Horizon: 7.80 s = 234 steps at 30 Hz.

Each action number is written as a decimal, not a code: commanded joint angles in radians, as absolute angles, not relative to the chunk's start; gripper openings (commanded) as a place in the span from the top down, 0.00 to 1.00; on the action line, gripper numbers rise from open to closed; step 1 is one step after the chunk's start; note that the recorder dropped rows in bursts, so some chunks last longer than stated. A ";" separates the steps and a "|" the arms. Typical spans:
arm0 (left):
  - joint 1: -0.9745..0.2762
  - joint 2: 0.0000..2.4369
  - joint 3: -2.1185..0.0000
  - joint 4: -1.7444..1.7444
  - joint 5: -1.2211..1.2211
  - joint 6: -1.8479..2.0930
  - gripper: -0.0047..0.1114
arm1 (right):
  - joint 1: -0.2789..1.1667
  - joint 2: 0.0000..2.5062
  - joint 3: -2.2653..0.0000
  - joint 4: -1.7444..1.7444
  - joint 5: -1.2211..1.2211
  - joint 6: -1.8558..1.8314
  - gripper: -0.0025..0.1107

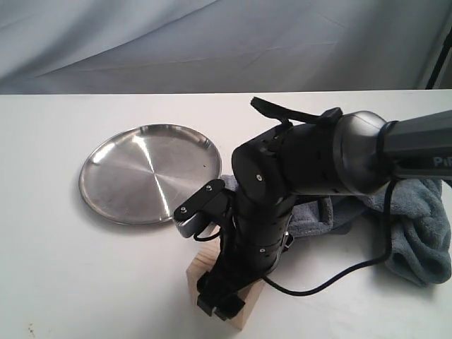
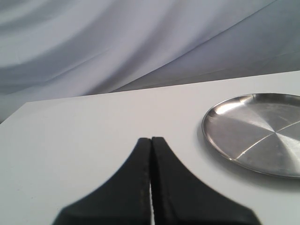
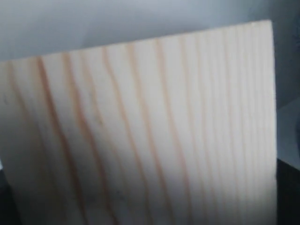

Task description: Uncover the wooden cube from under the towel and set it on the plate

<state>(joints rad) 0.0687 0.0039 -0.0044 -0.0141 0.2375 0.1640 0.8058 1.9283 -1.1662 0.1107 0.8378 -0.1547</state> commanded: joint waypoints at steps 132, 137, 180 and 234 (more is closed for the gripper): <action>0.071 0.000 0.000 -0.012 0.222 0.161 0.96 | 0.710 2.518 -2.265 0.218 0.584 -0.353 0.85; 0.071 0.000 0.000 -0.012 0.222 0.161 0.96 | 0.710 2.538 -2.265 0.215 0.583 -0.353 0.85; 0.071 0.000 0.000 -0.005 0.215 0.161 0.96 | 0.708 2.492 -2.265 0.081 0.710 -0.333 0.08; 0.071 0.000 0.000 0.019 0.215 0.161 0.96 | 0.602 2.410 -2.265 0.082 1.221 -0.274 0.98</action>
